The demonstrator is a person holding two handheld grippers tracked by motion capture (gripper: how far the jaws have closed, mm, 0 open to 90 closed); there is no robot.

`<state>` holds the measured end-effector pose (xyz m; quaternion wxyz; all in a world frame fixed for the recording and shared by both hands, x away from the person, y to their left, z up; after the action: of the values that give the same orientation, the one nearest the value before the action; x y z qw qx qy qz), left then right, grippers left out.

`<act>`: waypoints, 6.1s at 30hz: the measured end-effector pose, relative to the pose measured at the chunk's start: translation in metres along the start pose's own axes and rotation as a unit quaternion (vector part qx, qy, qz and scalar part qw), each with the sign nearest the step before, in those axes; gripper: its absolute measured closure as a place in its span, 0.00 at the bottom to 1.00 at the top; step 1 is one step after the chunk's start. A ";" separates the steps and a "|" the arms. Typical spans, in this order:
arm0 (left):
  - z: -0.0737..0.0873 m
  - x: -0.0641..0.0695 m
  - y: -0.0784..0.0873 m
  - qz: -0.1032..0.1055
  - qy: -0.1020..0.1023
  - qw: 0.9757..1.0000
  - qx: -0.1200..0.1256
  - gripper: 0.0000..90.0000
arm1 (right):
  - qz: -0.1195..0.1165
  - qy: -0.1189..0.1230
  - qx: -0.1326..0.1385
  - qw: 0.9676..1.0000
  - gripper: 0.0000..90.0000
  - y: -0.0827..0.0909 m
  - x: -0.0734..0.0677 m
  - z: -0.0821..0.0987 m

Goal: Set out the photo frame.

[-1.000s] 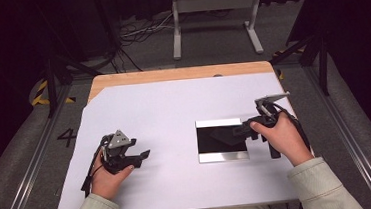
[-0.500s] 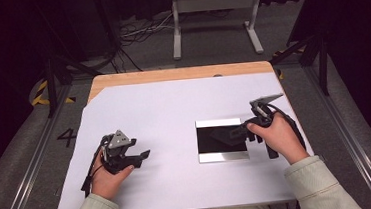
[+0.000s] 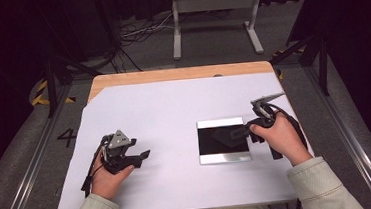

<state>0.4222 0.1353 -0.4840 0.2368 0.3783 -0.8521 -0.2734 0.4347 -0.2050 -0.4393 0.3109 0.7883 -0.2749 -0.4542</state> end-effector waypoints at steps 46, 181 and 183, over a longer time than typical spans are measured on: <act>0.000 0.000 0.000 -0.004 -0.003 1.000 -0.001 0.36 | -0.046 0.212 0.102 0.971 0.97 0.022 -0.046 0.005; -0.072 0.077 -0.055 0.140 -0.012 0.987 0.072 0.95 | 0.137 0.310 0.117 0.933 0.94 0.059 0.017 0.067; -0.073 0.076 -0.065 0.134 -0.012 0.988 0.072 1.00 | 0.139 0.308 0.119 0.934 0.94 0.061 0.018 0.068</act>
<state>0.4547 0.0187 -0.4566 0.2333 0.2739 -0.9153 -0.1812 0.3729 -0.2736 -0.4308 0.3442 0.8749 -0.3242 -0.1051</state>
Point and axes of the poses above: each handheld gripper's, and its own axes: y roughly backward along the jaws, z roughly out of its underside, x roughly to its right, the point moved 9 cm from there along -y, roughly forward along the jaws, and after that the axes turned 12 degrees about y, right-handed, at the moved point
